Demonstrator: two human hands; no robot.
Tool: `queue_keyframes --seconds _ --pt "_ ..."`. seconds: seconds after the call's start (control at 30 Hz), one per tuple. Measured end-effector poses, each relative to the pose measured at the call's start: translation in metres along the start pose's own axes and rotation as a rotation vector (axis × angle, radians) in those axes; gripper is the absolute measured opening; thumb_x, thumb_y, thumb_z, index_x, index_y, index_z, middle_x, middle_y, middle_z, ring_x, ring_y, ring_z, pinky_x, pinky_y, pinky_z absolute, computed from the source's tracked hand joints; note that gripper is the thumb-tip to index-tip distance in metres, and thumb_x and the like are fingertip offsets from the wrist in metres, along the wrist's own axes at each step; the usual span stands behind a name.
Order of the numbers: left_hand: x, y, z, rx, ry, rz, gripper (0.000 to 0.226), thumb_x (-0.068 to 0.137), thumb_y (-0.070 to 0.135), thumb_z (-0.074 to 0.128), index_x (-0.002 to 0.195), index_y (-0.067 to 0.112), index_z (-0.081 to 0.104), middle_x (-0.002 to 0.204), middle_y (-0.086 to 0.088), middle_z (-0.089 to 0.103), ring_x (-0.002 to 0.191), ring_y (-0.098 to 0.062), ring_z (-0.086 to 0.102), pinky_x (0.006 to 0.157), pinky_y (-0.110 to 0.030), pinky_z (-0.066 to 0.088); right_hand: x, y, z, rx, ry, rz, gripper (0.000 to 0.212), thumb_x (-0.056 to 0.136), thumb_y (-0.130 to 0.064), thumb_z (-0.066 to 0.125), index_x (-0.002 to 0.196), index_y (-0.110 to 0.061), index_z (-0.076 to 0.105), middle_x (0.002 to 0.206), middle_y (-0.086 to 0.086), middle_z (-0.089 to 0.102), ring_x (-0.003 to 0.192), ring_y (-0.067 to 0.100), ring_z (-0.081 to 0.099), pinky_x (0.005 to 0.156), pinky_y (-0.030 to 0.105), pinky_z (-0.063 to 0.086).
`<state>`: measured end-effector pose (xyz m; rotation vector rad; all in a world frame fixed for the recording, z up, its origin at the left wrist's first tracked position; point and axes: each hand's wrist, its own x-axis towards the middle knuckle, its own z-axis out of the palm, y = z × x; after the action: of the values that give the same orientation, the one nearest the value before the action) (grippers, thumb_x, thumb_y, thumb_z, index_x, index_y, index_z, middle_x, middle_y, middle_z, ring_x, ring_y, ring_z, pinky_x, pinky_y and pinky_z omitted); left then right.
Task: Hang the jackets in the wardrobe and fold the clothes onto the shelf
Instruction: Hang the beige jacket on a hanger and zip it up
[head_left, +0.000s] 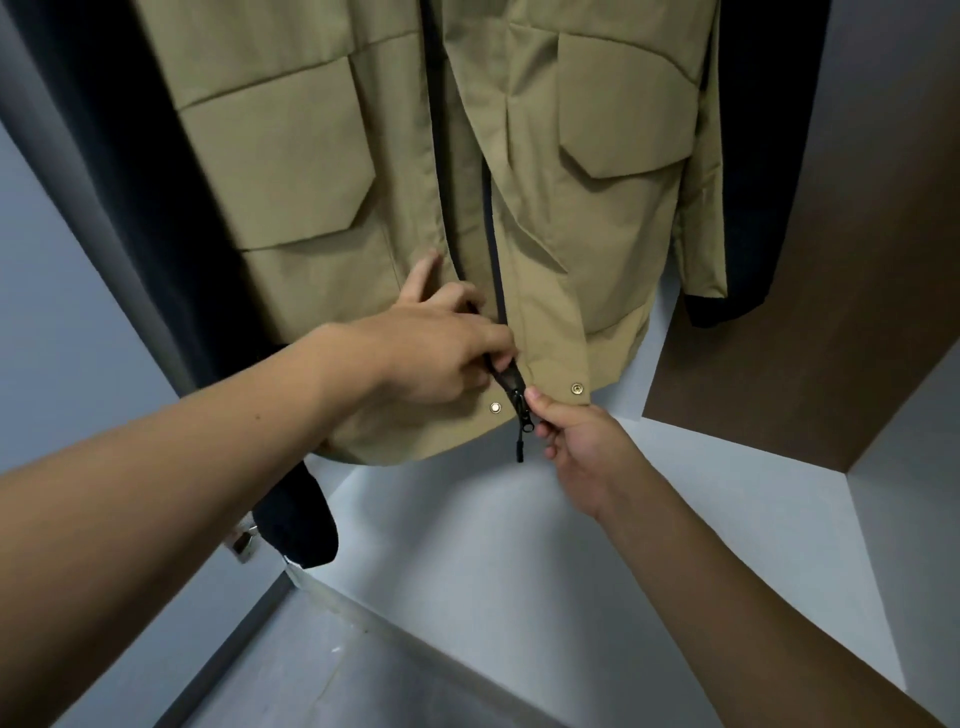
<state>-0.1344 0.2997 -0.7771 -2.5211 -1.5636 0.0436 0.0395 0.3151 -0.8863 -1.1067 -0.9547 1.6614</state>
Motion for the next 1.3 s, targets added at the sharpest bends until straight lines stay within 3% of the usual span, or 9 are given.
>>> queue_keyframes --seconds 0.13,0.37,0.53,0.73,0.83,0.93,1.0,1.1,1.3 --pt "0.006 0.002 0.003 -0.042 -0.016 -0.024 0.017 0.097 0.041 0.053 0.108 0.034 0.063 0.089 0.027 0.048 0.112 -0.011 0.030 0.108 -0.045 0.001 0.002 0.000 0.001 -0.032 0.008 -0.007 0.027 0.084 -0.024 0.075 0.103 -0.010 0.062 0.075 -0.008 0.054 0.067 0.007 0.042 0.062 0.021 0.031" --pt "0.005 0.009 0.006 -0.212 0.102 -0.063 0.013 0.096 0.044 0.056 0.093 0.034 0.064 0.097 0.017 0.061 0.095 -0.004 0.024 0.083 -0.030 0.008 0.007 -0.001 0.007 0.031 0.021 -0.051 0.015 0.086 -0.021 0.073 0.089 -0.014 0.060 0.069 -0.007 0.053 0.062 0.007 0.040 0.061 0.022 0.030" --pt "0.001 0.010 0.011 -0.220 0.108 -0.096 0.013 0.097 0.034 0.059 0.084 0.032 0.060 0.089 0.018 0.058 0.096 -0.007 0.026 0.092 -0.037 0.015 0.003 0.001 0.009 0.072 -0.016 -0.021 0.014 0.087 -0.020 0.071 0.095 -0.014 0.061 0.073 -0.004 0.049 0.059 0.006 0.036 0.059 0.021 0.027" --pt "-0.008 0.011 0.020 -0.432 0.168 -0.146 0.016 0.097 0.029 0.059 0.083 0.022 0.065 0.080 0.018 0.055 0.096 -0.007 0.031 0.093 -0.034 0.016 -0.003 0.000 0.013 0.101 -0.016 -0.001 0.022 0.086 -0.020 0.072 0.105 -0.011 0.067 0.095 0.003 0.054 0.075 0.011 0.041 0.067 0.024 0.030" --pt "-0.012 0.016 0.019 -0.413 0.224 -0.188 0.009 0.095 0.031 0.061 0.086 0.030 0.060 0.090 0.019 0.054 0.101 -0.008 0.032 0.092 -0.034 0.017 -0.005 -0.004 0.014 0.120 -0.047 0.035 0.003 0.086 -0.022 0.072 0.085 -0.019 0.069 0.079 -0.005 0.057 0.067 0.008 0.039 0.063 0.022 0.028" --pt "-0.025 0.027 0.024 -0.312 0.469 -0.255 0.020 0.087 0.032 0.066 0.099 0.029 0.050 0.106 0.011 0.043 0.102 -0.013 0.032 0.087 -0.033 0.019 -0.007 -0.011 0.012 0.098 -0.053 0.093 0.012 0.087 -0.028 0.070 0.076 -0.025 0.067 0.064 -0.013 0.057 0.055 0.004 0.039 0.055 0.021 0.026" --pt "-0.036 0.040 0.030 -0.252 0.548 -0.243 0.026 0.083 0.045 0.062 0.092 0.025 0.047 0.097 0.007 0.042 0.094 -0.014 0.035 0.081 -0.034 0.022 -0.009 -0.014 0.010 0.117 -0.058 0.104 0.011 0.088 -0.029 0.069 0.079 -0.024 0.066 0.065 -0.011 0.056 0.057 0.005 0.040 0.055 0.020 0.026" --pt "-0.039 0.054 0.040 -0.201 0.379 -0.304 0.046 0.080 0.075 0.048 0.083 0.029 0.052 0.083 0.014 0.049 0.085 -0.011 0.044 0.078 -0.035 0.024 -0.009 -0.016 0.005 0.158 -0.065 0.096 0.011 0.089 -0.027 0.067 0.080 -0.021 0.066 0.067 -0.008 0.053 0.060 0.006 0.040 0.058 0.024 0.028" --pt "-0.030 0.053 0.043 -0.337 0.446 -0.361 0.018 0.085 0.045 0.060 0.086 0.027 0.064 0.080 0.012 0.057 0.086 -0.010 0.058 0.088 -0.036 0.035 -0.013 -0.018 0.003 0.017 -0.104 0.068 0.009 0.087 -0.032 0.067 0.080 -0.026 0.067 0.066 -0.014 0.059 0.060 0.004 0.042 0.058 0.022 0.025"
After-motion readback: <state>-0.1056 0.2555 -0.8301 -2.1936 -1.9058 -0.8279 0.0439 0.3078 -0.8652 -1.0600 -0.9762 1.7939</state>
